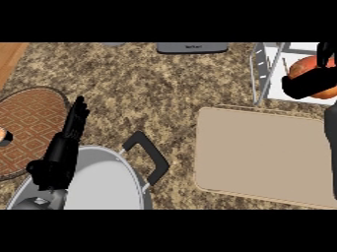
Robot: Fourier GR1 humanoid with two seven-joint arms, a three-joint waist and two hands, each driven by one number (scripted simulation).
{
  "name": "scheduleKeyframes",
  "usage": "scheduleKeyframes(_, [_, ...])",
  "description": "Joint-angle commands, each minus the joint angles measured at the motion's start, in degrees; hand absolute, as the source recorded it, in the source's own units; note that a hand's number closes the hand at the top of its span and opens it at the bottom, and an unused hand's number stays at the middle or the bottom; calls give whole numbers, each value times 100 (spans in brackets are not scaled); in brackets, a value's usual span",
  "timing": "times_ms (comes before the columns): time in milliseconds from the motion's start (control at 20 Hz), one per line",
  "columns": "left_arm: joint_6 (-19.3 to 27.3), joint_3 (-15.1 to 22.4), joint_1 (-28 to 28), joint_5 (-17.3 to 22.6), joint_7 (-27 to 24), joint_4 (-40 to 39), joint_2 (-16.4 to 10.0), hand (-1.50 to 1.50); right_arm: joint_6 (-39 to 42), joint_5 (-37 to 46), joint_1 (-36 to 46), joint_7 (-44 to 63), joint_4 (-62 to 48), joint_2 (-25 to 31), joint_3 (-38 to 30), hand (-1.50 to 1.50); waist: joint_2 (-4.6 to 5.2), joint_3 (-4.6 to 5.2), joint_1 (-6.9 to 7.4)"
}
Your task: Pick the squash from the tray and place it in the tiered basket
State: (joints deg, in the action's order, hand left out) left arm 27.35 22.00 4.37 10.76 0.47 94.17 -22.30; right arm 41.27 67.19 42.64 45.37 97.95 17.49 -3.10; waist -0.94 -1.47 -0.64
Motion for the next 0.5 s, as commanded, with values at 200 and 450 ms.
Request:
scheduleKeyframes(200, [204, 59, 505, -238, 175, -237, 255, 0, -153, -639, 881, 276, -269, -257, -1236, 150, 100, 146, 52])
scheduleKeyframes(450, [163, 100, 637, -199, 105, -358, 366, 0, -517, -554, 1343, -246, -1320, 310, -1287, 150, 126, 147, 104])
